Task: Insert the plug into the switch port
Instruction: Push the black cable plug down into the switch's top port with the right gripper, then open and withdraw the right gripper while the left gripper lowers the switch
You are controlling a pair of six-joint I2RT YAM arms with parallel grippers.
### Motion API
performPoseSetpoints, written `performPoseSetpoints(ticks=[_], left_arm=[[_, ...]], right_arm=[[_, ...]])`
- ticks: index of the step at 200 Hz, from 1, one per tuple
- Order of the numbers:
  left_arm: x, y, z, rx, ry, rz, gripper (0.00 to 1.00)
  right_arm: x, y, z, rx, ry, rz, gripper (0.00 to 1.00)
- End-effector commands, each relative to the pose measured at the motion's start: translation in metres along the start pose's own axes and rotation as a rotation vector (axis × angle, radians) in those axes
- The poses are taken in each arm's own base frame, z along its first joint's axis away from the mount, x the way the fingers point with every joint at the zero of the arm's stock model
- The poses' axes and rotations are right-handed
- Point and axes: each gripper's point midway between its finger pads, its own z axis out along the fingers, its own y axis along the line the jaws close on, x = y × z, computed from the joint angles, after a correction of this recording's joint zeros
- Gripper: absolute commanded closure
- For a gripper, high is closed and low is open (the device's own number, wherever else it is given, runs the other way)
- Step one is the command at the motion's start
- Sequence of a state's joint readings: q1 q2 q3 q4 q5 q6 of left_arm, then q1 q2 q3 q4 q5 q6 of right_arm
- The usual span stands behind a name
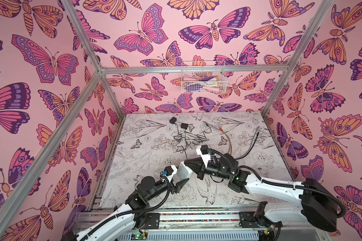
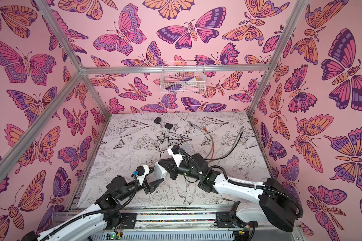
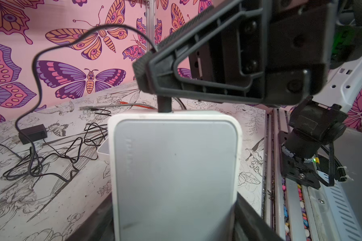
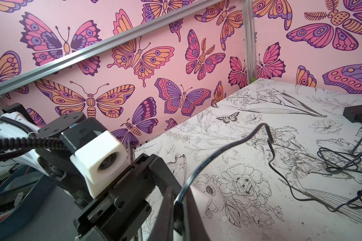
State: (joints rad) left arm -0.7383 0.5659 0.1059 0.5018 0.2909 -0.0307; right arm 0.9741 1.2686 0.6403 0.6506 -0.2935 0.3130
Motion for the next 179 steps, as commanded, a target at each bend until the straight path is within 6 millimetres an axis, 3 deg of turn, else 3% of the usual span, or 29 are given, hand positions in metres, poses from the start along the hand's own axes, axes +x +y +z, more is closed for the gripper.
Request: performPoseSetpoints(ticks=[1, 40, 61, 79, 101, 126, 162, 179], left_arm=[[-0.110, -0.028, -0.025, 0.099, -0.420, 0.184, 1.00], [-0.088, -0.021, -0.018, 0.066, -0.355, 0.174, 1.00], [-0.079, -0.019, -0.015, 0.068, -0.335, 0.157, 1.00], [-0.072, -0.019, -0.013, 0.070, -0.319, 0.146, 1.00], [-0.067, -0.019, -0.012, 0.077, -0.307, 0.138, 1.00], [-0.065, -0.020, -0.012, 0.080, -0.303, 0.136, 1.00], [-0.062, -0.018, -0.011, 0.071, -0.285, 0.126, 1.00], [-0.056, -0.005, -0.005, 0.008, -0.216, 0.074, 1.00]], right_arm=[[0.076, -0.011, -0.010, 0.057, 0.305, 0.059, 0.93], [0.031, 0.011, -0.017, 0.008, 0.271, -0.023, 0.66], [-0.005, 0.036, -0.026, -0.077, 0.203, -0.069, 0.56], [-0.031, 0.053, -0.036, -0.118, 0.149, -0.101, 0.50], [-0.055, 0.059, -0.048, -0.102, 0.105, -0.132, 0.48], [-0.068, 0.058, -0.057, -0.067, 0.063, -0.150, 0.48], [-0.070, 0.057, -0.058, -0.057, 0.065, -0.152, 0.49], [-0.067, 0.047, -0.057, 0.001, 0.089, -0.145, 0.49]])
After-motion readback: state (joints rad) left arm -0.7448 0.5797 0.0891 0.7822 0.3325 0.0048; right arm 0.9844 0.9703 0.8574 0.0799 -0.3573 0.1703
